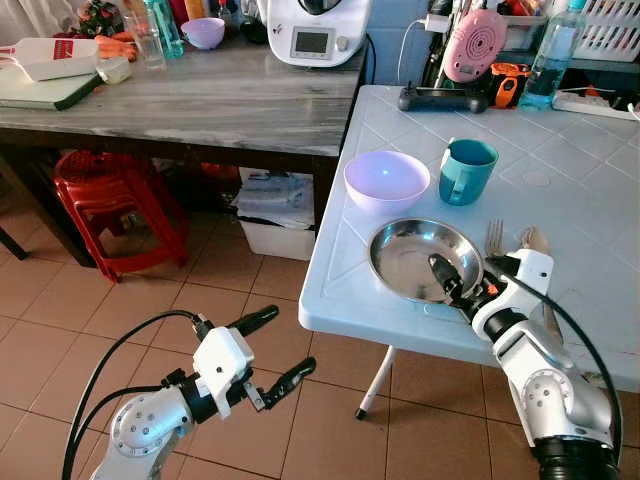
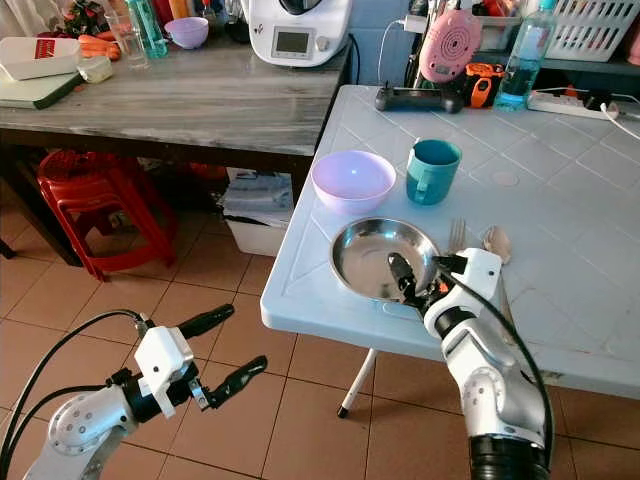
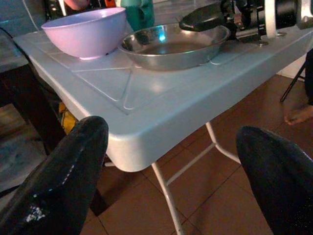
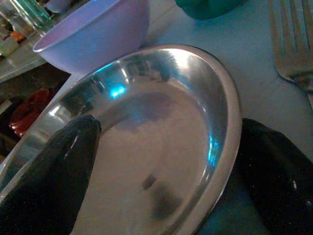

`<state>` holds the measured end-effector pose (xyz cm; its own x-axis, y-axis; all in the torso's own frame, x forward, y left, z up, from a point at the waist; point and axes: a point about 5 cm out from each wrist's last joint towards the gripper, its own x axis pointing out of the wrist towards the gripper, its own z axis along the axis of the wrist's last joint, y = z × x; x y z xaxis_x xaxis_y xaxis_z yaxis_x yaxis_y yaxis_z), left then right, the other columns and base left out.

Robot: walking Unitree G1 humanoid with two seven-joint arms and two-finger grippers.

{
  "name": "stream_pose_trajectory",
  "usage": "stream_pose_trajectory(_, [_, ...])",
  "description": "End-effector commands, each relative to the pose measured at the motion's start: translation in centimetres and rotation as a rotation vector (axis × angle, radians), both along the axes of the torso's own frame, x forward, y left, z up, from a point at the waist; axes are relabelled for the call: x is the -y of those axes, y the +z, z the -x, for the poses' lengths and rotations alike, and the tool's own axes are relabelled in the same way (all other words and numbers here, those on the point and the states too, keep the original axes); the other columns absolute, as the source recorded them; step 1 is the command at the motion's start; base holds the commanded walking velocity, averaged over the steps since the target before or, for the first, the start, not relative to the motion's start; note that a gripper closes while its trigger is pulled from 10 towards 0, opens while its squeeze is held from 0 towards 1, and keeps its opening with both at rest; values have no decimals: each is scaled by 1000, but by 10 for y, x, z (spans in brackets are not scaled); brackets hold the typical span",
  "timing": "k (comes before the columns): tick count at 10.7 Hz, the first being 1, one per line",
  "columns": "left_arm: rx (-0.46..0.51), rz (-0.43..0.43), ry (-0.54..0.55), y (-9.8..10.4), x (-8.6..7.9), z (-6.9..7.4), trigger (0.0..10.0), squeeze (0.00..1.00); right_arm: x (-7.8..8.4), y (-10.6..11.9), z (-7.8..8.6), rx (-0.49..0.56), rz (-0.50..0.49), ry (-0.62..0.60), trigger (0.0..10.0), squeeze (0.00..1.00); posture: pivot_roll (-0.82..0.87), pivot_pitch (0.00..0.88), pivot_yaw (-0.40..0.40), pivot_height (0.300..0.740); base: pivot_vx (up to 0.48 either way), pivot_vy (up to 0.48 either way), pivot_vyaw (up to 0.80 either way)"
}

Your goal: Setting the table

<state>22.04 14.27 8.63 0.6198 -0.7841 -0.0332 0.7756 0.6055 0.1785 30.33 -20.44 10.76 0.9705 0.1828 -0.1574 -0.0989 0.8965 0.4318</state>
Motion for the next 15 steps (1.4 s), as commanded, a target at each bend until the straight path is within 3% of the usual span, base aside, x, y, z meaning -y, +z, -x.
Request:
stream_pose_trajectory(1, [-6, -9, -20, -2, 1, 1, 10000, 0, -2, -13, 3, -75, -19, 12, 0, 0, 90, 87, 50, 740, 0, 0, 0])
stream_pose_trajectory(8, [26, 20, -22, 5, 4, -4, 10000, 0, 8, -14, -1, -134, 49, -31, 0, 0, 94, 84, 44, 740, 0, 0, 0])
stream_pose_trajectory(15, [20, 12, -77, 5, 7, -4, 10000, 0, 5, -15, 2, -148, 30, -34, 0, 0, 78, 79, 60, 740, 0, 0, 0])
